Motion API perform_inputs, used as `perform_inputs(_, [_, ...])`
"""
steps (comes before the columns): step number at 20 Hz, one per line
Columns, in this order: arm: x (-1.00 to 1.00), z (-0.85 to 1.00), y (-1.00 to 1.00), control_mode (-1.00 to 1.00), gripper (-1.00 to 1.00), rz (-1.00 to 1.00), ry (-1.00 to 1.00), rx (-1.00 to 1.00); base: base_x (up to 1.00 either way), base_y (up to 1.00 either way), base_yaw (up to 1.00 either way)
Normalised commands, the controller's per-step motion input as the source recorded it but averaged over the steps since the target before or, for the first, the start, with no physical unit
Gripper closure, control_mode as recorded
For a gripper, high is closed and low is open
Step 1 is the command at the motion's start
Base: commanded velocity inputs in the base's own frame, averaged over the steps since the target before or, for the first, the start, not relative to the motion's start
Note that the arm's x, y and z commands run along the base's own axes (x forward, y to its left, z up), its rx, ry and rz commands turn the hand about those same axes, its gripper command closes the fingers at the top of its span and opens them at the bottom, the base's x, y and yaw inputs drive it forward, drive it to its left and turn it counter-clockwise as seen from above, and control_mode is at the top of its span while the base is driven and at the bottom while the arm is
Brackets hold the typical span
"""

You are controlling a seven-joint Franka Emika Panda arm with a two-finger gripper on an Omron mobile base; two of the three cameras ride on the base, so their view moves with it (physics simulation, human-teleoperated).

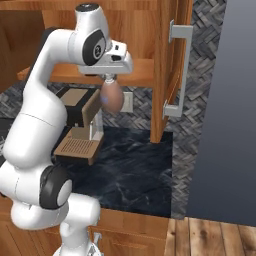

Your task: Pick up the soap dispenser and soap dispenser from the sink, and place them back in the cabinet, and close the cabinet doors.

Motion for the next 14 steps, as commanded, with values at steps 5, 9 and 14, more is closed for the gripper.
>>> perform_inputs(5, [0.11, 0.09, -0.03, -1.00, 1.00, -0.07, -0.21, 0.00, 0.00, 0.00, 0.00])
perform_inputs(9, [0.21, 0.08, -0.01, -1.00, 1.00, -0.07, -0.20, 0.00, 0.00, 0.00, 0.00])
perform_inputs(14, [0.41, 0.09, 0.00, -1.00, 1.00, -0.07, -0.15, 0.00, 0.00, 0.00, 0.00])
